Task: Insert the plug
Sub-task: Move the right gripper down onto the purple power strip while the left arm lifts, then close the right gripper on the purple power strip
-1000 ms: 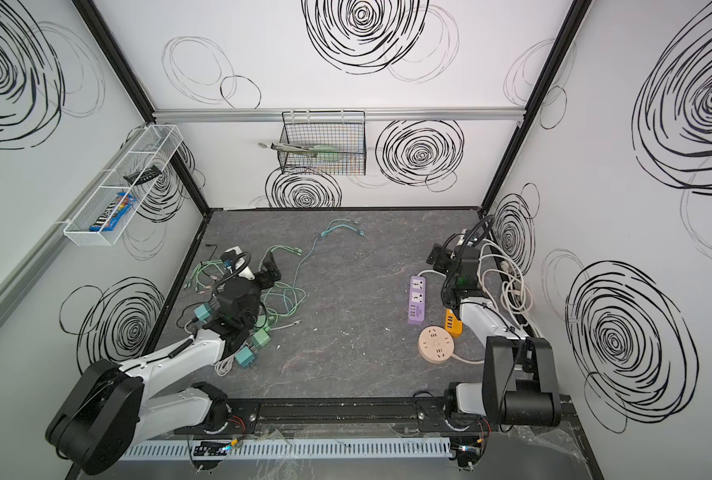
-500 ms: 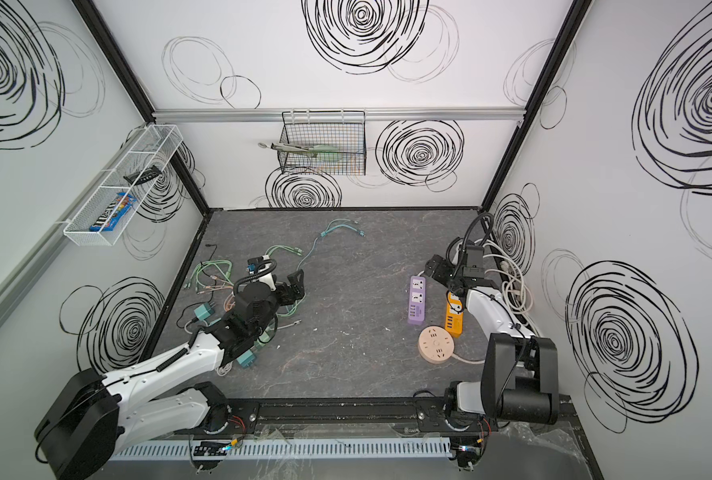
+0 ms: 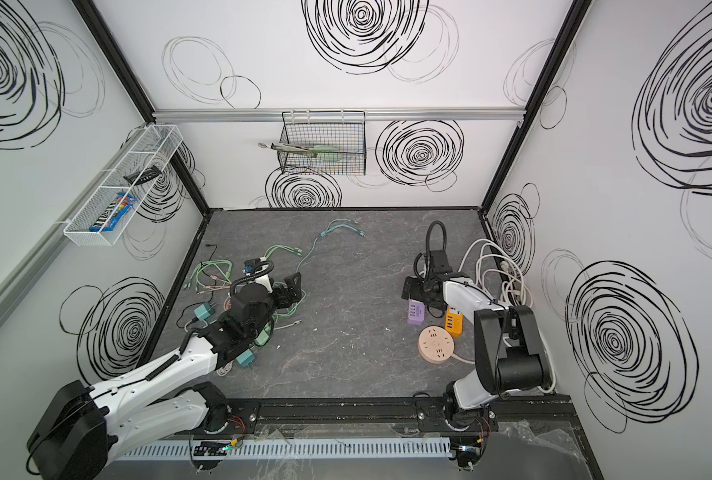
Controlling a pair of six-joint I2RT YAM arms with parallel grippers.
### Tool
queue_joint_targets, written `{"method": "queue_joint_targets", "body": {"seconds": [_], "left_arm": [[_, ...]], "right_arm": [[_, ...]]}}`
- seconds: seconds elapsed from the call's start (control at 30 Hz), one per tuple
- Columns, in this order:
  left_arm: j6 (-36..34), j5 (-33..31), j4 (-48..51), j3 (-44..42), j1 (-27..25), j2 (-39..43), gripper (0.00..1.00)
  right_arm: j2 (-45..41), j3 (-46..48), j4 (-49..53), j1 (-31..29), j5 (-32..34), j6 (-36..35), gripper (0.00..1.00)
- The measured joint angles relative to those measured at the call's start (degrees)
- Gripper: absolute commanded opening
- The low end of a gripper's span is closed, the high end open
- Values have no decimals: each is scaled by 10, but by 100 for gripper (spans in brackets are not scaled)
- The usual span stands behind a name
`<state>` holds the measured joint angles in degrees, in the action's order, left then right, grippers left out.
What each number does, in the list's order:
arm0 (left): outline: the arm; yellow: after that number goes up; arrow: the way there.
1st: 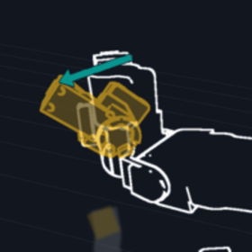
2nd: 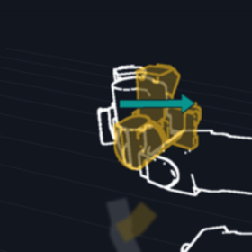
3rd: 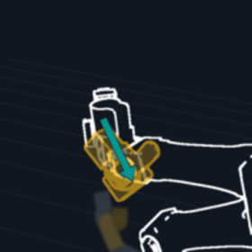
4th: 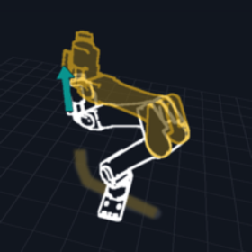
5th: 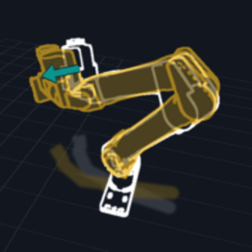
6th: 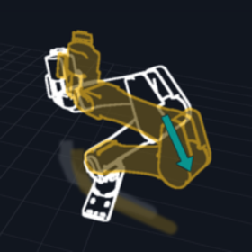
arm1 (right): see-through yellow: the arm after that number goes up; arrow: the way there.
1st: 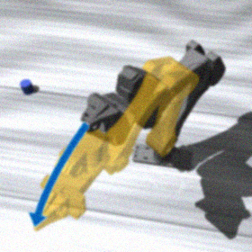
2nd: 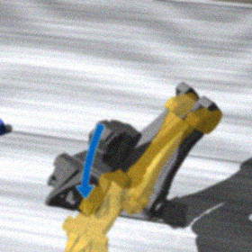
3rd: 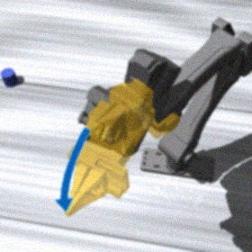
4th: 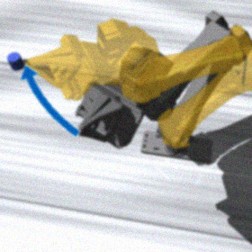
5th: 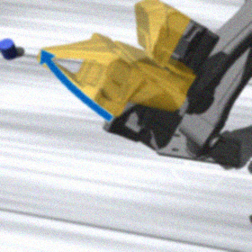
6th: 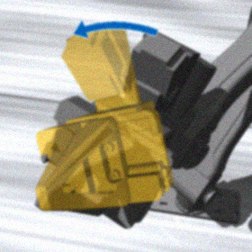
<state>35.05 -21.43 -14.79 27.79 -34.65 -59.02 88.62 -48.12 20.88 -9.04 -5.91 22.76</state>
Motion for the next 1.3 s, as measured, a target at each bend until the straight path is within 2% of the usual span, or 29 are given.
{"method": "queue_joint_targets", "body": {"seconds": [0.2, 0.5, 0.87, 1.07, 1.3], "left_arm": [[-2, 9, 2, -2, 0, 5, 96], [-4, 49, 5, -2, 1, -18, 96], [2, 90, 33, 8, 8, -63, 96], [1, 101, 57, 27, 18, -81, 96], [1, 119, 65, 31, 30, -86, 96]], "right_arm": [[20, -16, 23, -57, 1, 8, 98], [26, -23, 24, -138, -69, 76, 98], [130, -119, -24, -239, -133, 120, 97], [149, -155, -27, -251, -151, 109, 97], [118, -187, 7, -211, -140, 25, 98]]}}
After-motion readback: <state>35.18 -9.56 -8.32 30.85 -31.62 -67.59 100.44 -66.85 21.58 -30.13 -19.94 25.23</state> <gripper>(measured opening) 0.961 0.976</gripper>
